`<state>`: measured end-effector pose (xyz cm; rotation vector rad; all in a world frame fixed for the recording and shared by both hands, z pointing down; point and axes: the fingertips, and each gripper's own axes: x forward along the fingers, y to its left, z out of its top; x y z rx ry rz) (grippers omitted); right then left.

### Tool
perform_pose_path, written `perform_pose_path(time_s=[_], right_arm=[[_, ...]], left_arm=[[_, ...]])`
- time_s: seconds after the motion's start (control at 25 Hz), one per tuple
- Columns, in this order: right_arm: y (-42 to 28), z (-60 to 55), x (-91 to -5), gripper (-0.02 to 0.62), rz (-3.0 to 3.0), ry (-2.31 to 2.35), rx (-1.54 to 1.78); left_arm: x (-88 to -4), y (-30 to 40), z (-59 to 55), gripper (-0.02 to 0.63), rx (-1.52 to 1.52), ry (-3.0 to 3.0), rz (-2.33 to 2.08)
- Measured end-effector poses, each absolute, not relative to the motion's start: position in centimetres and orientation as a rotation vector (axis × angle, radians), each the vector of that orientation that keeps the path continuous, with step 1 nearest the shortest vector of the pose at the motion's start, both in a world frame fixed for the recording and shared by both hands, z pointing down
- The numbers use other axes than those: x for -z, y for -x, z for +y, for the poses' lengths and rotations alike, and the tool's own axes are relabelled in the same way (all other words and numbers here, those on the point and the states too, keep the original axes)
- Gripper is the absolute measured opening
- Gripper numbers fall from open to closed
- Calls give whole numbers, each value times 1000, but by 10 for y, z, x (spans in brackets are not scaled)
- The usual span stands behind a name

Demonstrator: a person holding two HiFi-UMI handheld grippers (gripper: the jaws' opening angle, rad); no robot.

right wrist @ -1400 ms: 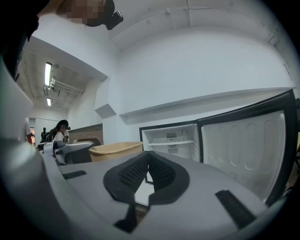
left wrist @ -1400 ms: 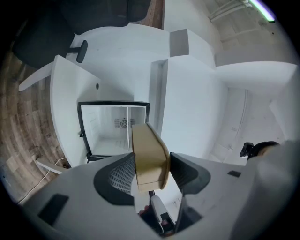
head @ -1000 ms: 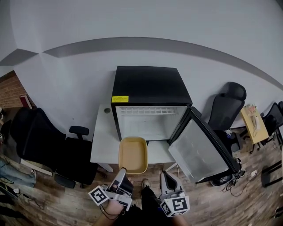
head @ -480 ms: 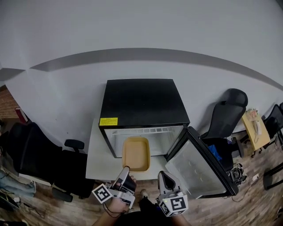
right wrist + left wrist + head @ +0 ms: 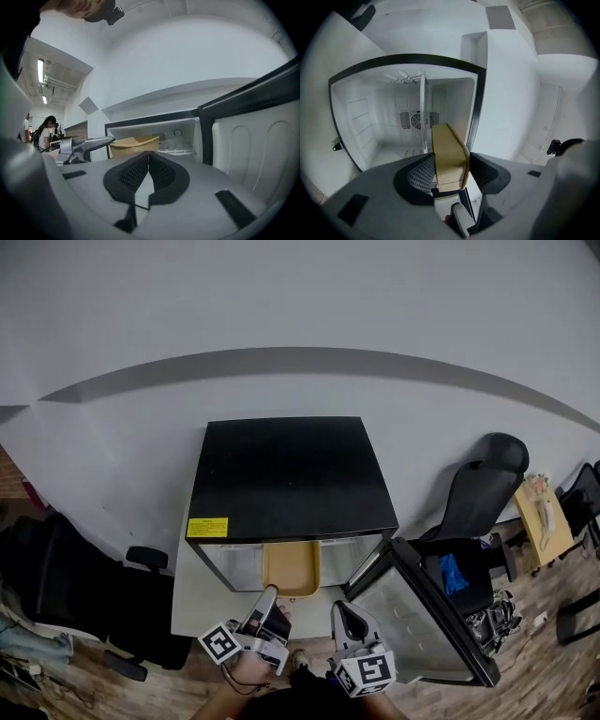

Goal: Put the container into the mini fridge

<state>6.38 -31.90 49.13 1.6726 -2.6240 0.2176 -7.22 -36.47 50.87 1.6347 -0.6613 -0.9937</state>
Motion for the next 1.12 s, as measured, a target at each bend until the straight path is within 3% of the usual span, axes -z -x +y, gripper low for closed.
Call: perform_pose_path(time_s=[0.68, 1.0, 1.12], right_arm=[[-51, -377, -514, 26, -2637, -1576, -300], [-30, -402, -524, 250, -2613, -1516, -309], [-21, -410, -522, 273, -2618, -1505, -288]], left_arm=[[-527, 57, -431, 235, 958, -1589, -673], [-526, 59, -439, 236, 932, -1594, -665], [-526, 58, -439, 236, 917, -1601, -659]])
